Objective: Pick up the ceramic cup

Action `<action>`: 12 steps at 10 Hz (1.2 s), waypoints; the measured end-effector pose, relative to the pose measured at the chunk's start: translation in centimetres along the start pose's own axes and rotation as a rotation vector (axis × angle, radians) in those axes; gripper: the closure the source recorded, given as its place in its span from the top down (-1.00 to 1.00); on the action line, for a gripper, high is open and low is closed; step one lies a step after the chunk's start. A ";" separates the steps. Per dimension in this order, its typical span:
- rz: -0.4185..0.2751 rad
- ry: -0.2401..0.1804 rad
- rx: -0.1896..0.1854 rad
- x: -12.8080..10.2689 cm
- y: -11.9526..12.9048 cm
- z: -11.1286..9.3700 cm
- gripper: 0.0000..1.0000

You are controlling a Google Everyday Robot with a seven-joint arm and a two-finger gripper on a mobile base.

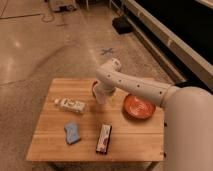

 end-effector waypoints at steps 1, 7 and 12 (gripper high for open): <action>0.003 0.005 -0.006 0.0 0.1 0.2 0.36; 0.040 -0.014 -0.038 0.1 0.4 0.9 -0.85; 0.019 0.025 0.041 0.2 -1.2 -5.4 -1.00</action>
